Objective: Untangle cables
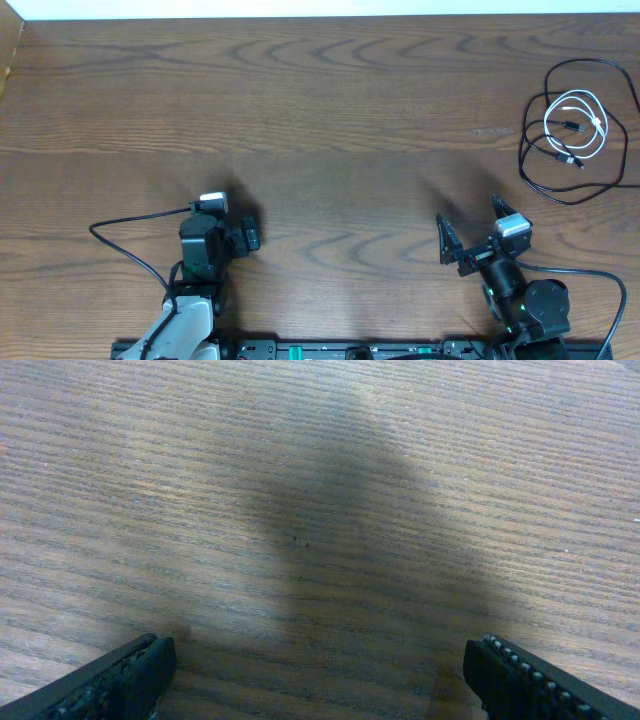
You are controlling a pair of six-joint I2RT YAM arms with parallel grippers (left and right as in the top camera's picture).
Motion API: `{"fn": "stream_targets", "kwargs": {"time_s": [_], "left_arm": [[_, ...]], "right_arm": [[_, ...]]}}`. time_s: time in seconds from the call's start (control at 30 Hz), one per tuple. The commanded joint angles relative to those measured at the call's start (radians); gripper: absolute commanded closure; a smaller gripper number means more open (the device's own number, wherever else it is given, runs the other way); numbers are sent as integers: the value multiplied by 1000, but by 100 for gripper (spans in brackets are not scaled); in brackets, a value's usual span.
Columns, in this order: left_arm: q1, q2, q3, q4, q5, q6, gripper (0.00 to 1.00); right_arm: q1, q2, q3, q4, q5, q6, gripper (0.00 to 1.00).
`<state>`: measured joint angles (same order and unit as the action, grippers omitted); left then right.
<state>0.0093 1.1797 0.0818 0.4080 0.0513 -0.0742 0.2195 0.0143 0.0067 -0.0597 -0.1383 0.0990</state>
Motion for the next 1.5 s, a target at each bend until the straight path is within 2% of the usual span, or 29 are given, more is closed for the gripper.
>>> {"fn": "stream_targets", "kwargs": {"time_s": [0.0,1.47], "left_arm": [[1,45,-78,-89,71,-59,2],[1,31,-78,-89,71,-59,2]], "right_arm": [[5,-8,-1,-5,5,1,1],[5,-8,-1,-5,5,1,1]]}}
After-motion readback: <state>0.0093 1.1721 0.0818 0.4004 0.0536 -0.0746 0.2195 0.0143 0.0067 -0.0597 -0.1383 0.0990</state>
